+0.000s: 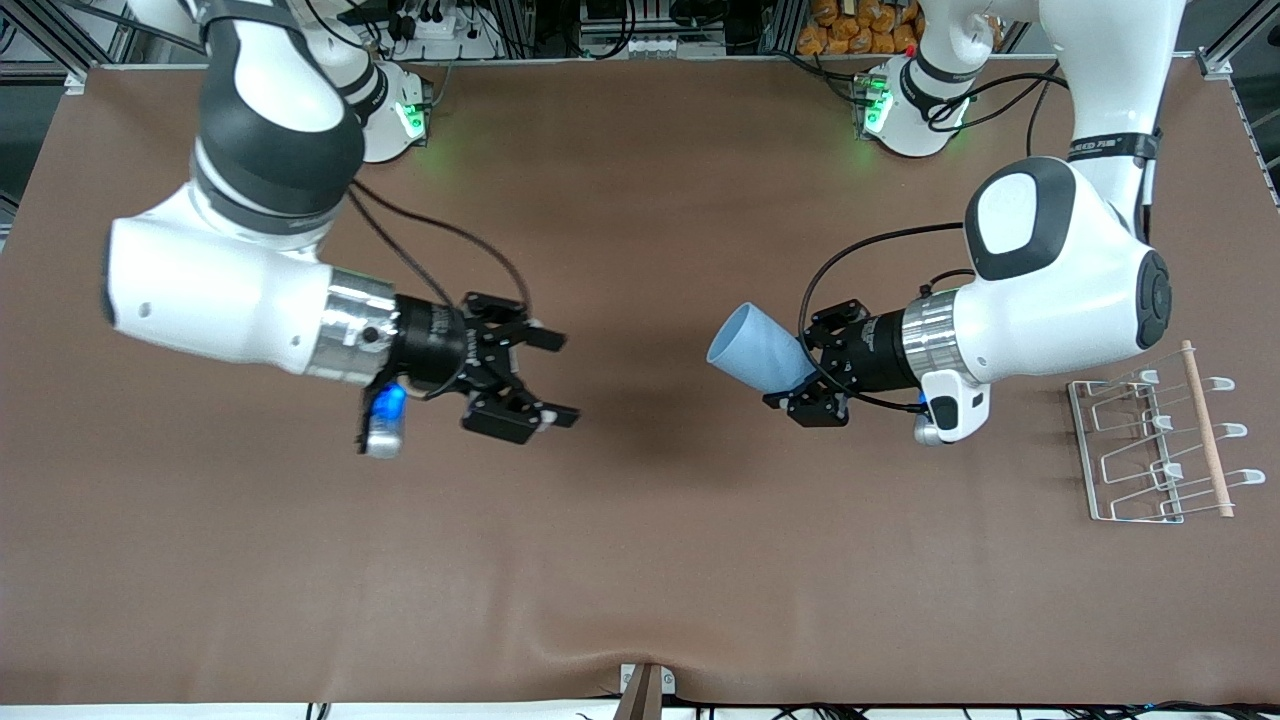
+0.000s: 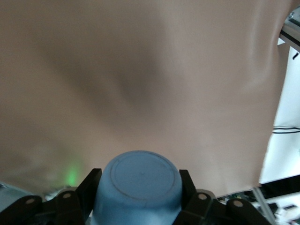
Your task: Transfer cup to left arm and place on rack
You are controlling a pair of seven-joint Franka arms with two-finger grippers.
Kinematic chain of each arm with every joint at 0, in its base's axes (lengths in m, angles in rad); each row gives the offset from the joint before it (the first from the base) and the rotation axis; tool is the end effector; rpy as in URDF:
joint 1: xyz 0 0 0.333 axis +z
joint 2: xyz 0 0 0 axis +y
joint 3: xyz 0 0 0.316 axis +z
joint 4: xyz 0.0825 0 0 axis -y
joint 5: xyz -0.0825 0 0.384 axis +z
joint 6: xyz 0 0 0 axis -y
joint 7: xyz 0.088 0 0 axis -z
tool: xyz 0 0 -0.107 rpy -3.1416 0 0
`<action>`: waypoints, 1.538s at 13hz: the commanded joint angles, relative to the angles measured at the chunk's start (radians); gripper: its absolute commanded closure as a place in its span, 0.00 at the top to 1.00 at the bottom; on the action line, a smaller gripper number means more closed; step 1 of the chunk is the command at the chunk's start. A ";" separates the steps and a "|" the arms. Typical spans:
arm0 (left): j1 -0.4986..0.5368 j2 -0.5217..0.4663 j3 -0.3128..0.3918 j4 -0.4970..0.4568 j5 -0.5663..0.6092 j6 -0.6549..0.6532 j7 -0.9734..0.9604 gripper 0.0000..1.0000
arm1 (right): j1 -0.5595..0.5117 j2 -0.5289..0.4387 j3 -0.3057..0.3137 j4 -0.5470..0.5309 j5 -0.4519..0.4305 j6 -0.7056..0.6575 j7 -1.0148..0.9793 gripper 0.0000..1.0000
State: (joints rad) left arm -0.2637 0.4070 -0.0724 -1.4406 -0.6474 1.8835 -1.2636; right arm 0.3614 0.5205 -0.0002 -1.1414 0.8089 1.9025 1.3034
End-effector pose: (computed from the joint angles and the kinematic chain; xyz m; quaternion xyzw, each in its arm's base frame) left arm 0.6381 -0.2620 0.4776 0.8009 0.5071 -0.2161 0.2338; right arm 0.6659 0.3077 0.5528 -0.7758 0.4878 0.2102 0.3406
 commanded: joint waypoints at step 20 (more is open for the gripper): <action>0.050 -0.074 -0.017 -0.070 1.052 -0.181 0.259 0.00 | -0.426 -0.545 0.008 -0.423 -0.838 -0.465 -1.267 1.00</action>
State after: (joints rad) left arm -0.2247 0.3560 -0.0866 -1.4886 0.3368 1.6974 -1.0003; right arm -0.0586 0.1157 -0.0043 -1.4205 -0.0012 1.4169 0.0617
